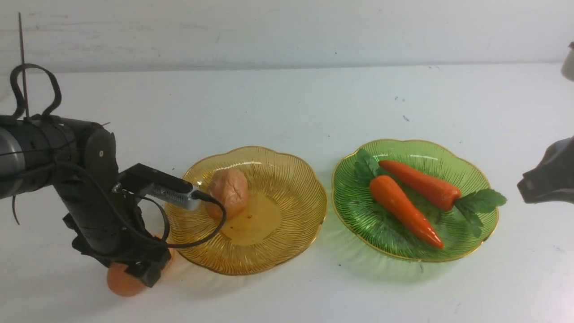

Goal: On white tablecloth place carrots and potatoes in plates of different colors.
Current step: 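Put the potatoes from the left side into the left plate with the left gripper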

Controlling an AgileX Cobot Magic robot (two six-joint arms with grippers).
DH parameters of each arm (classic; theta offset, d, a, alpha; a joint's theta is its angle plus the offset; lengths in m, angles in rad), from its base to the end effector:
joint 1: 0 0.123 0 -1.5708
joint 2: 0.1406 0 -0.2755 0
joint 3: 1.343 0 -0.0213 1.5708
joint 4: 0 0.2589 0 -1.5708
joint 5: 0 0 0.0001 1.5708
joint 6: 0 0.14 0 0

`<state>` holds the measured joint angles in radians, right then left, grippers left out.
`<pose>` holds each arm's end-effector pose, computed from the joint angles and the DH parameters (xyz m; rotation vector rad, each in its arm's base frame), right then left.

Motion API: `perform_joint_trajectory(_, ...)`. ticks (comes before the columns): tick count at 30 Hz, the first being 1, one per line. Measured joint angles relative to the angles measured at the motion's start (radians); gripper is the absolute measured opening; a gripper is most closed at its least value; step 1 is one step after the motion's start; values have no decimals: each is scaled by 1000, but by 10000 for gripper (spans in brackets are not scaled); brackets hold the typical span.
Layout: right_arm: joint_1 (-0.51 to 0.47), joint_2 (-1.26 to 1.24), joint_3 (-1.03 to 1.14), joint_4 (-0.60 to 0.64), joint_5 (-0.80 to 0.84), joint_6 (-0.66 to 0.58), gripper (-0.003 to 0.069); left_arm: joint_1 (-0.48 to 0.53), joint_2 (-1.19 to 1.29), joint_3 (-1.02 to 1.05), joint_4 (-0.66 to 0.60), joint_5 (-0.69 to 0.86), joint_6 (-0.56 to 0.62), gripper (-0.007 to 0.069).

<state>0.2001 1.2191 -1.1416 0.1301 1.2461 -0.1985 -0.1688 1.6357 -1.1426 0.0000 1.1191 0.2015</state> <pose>0.2385 0.0659 0.2850 -0.5263 2.7522 0.1832 0.3044 -0.0519 0.1702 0.5699 3.0429 0.0011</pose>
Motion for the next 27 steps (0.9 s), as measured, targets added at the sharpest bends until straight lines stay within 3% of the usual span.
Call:
perform_joint_trajectory(4,0,0,0,2,2,3,-15,-1,-135,-164,-28,73,-46,425)
perform_joint_trajectory(10,0,0,0,43,2,-1,-15,-79,-80,-185,-247,-103,-64,430)
perform_joint_trajectory(13,0,0,0,74,-2,-1,-15,-173,37,-196,-363,-232,-4,468)
perform_joint_trajectory(23,0,-63,0,85,-16,3,-15,-224,233,-297,-410,-294,120,624)
perform_joint_trajectory(27,0,-163,0,85,3,5,-15,-224,236,-314,-410,-295,122,638)
